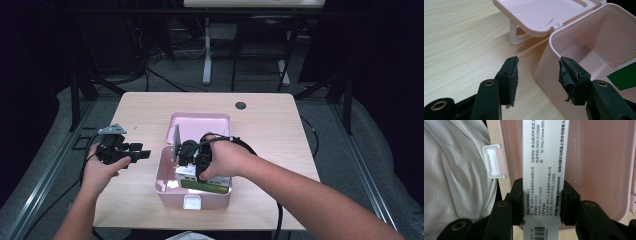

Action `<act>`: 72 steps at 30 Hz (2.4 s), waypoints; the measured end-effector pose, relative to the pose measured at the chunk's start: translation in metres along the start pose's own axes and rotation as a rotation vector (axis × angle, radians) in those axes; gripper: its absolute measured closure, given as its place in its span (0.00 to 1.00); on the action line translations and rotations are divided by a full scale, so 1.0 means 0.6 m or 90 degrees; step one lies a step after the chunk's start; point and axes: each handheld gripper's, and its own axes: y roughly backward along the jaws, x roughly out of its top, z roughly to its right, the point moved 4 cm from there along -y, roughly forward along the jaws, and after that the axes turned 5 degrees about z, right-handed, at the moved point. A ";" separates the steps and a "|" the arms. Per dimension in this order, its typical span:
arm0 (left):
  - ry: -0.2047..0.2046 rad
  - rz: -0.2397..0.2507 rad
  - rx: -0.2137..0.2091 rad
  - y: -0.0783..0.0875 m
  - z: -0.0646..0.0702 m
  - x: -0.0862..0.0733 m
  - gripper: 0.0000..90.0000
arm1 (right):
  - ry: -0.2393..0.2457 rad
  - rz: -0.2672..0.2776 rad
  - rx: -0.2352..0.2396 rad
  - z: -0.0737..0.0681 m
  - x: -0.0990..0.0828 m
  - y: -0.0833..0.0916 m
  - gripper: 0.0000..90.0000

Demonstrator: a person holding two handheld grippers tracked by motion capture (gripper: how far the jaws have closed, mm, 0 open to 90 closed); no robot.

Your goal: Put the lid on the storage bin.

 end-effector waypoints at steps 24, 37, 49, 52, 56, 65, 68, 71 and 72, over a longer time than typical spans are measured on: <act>0.001 -0.001 0.000 -0.004 -0.002 -0.003 0.55 | 0.015 -0.003 0.008 0.008 -0.009 -0.043 0.68; 0.001 -0.001 0.000 -0.004 -0.003 -0.003 0.55 | 0.002 -0.001 0.016 0.009 -0.014 -0.058 0.68; 0.002 -0.005 0.000 -0.005 -0.005 -0.004 0.55 | 0.018 -0.015 0.017 0.008 -0.019 -0.078 0.68; 0.006 -0.004 0.000 -0.006 -0.004 -0.004 0.55 | 0.015 -0.007 0.023 0.008 -0.021 -0.085 0.68; 0.003 -0.008 0.000 -0.007 -0.004 -0.005 0.55 | 0.015 -0.010 0.028 0.007 -0.024 -0.095 0.68; 0.005 -0.007 -0.001 -0.007 -0.005 -0.005 0.55 | 0.017 -0.015 0.032 0.009 -0.024 -0.104 0.68; 0.004 -0.006 0.000 -0.006 -0.005 -0.005 0.55 | 0.016 -0.012 0.037 0.009 -0.026 -0.110 0.68; 0.007 -0.005 -0.001 -0.007 -0.006 -0.005 0.55 | 0.018 -0.015 0.037 0.007 -0.026 -0.113 0.68; 0.008 -0.006 -0.002 -0.007 -0.006 -0.006 0.55 | 0.016 -0.016 0.037 0.007 -0.026 -0.114 0.68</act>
